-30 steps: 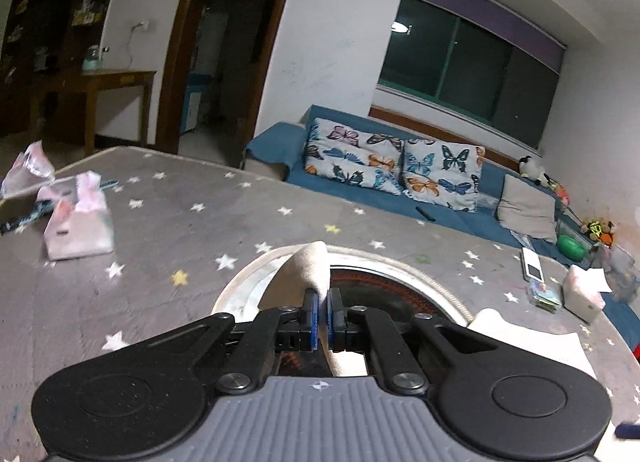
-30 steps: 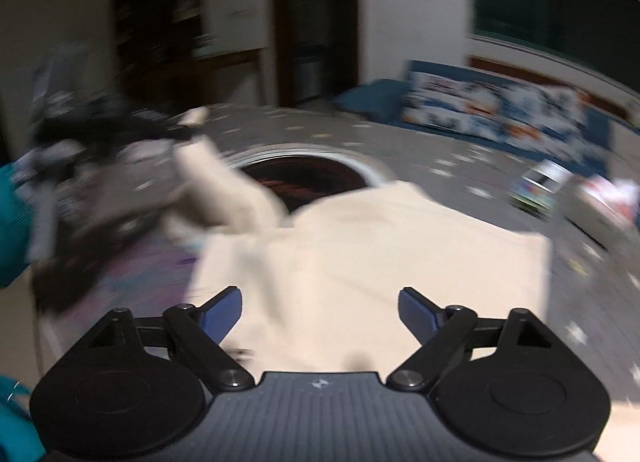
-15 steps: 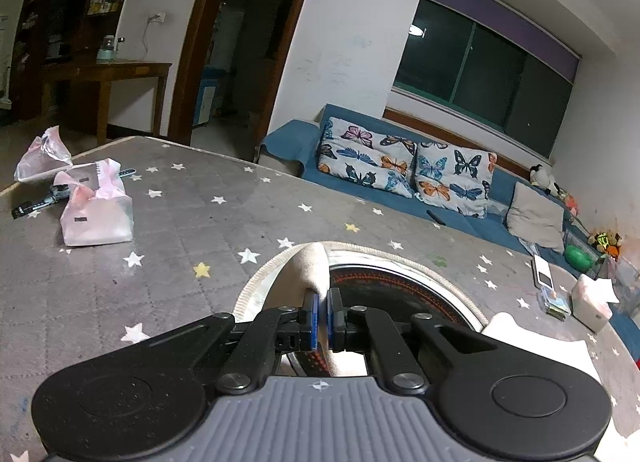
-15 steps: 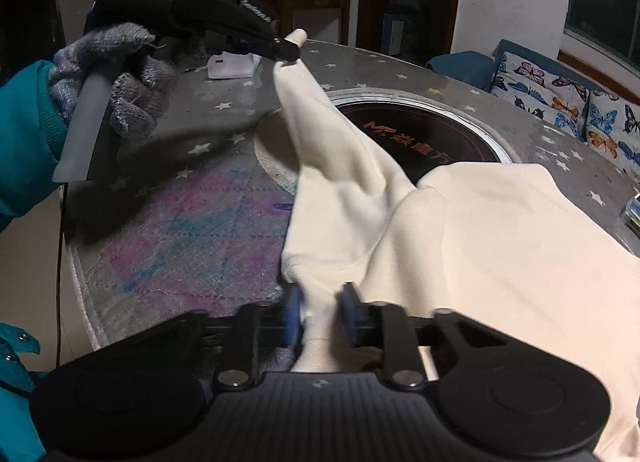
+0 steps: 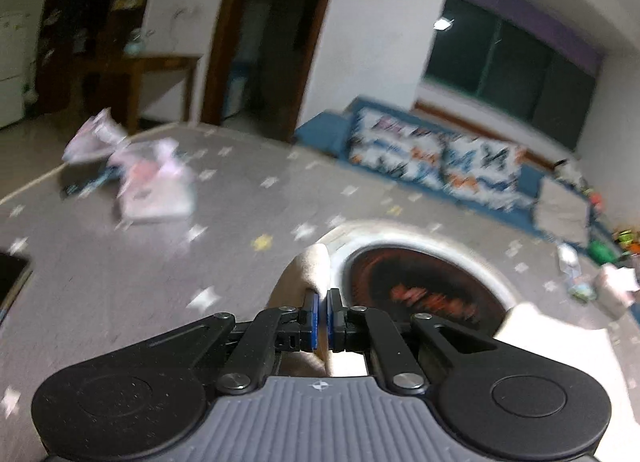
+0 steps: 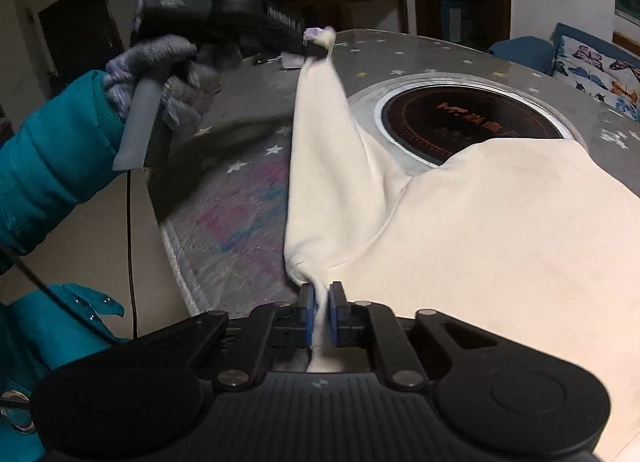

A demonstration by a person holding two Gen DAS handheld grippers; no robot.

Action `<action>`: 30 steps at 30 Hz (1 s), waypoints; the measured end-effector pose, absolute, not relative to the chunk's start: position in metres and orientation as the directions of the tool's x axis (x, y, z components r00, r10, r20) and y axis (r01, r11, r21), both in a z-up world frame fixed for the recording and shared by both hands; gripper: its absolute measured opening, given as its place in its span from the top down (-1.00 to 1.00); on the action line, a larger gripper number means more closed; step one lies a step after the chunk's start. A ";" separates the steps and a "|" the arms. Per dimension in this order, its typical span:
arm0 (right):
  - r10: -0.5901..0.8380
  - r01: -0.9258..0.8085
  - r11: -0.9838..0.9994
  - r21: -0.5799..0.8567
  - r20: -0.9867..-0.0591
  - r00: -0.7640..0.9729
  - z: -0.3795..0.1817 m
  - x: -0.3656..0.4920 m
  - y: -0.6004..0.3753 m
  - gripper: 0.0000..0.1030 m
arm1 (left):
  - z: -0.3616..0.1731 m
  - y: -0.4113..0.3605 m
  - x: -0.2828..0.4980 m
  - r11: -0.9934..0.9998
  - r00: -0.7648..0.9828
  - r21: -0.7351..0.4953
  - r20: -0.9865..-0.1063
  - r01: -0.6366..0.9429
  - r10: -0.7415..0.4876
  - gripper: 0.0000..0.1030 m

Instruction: Fold clothes

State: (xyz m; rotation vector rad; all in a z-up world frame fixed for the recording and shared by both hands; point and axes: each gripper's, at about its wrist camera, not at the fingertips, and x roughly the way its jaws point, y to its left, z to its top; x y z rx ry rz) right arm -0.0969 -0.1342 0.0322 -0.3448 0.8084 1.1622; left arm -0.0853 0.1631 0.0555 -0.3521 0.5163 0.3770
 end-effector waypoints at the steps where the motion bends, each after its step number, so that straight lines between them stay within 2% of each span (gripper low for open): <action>1: 0.680 -0.910 0.382 0.160 -0.716 0.159 0.034 -0.098 -0.135 0.56 | 0.051 0.167 -0.088 0.865 0.792 -0.226 -0.549 -0.448 0.267 0.91; 5: 0.694 -0.910 0.376 0.176 -0.704 0.151 0.041 -0.099 -0.142 0.52 | 0.042 0.179 -0.101 0.836 0.751 -0.202 -0.579 -0.510 0.318 0.86; 8: 0.709 -0.899 0.397 0.186 -0.683 0.172 0.049 -0.096 -0.151 0.37 | 0.039 0.185 -0.106 0.817 0.720 -0.171 -0.593 -0.550 0.360 0.84; 11: 0.711 -0.868 0.460 0.185 -0.662 0.235 0.059 -0.088 -0.169 0.27 | 0.041 0.188 -0.110 0.795 0.696 -0.146 -0.592 -0.589 0.407 0.84; 14: 0.669 -0.822 0.549 0.151 -0.669 0.324 0.061 -0.078 -0.193 0.23 | 0.048 0.185 -0.114 0.809 0.716 -0.161 -0.583 -0.565 0.383 0.84; 18: 0.598 -0.754 0.648 0.112 -0.687 0.412 0.058 -0.067 -0.221 0.23 | 0.060 0.154 -0.110 0.892 0.792 -0.186 -0.557 -0.411 0.249 0.84; 24: 0.555 -0.714 0.694 0.093 -0.701 0.448 0.052 -0.064 -0.235 0.23 | 0.057 0.086 -0.089 0.967 0.818 -0.226 -0.574 -0.115 -0.037 0.84; 30: 0.559 -0.756 0.651 0.065 -0.715 0.420 0.042 -0.082 -0.221 0.18 | 0.042 0.034 -0.082 0.975 0.778 -0.212 -0.601 0.067 -0.184 0.84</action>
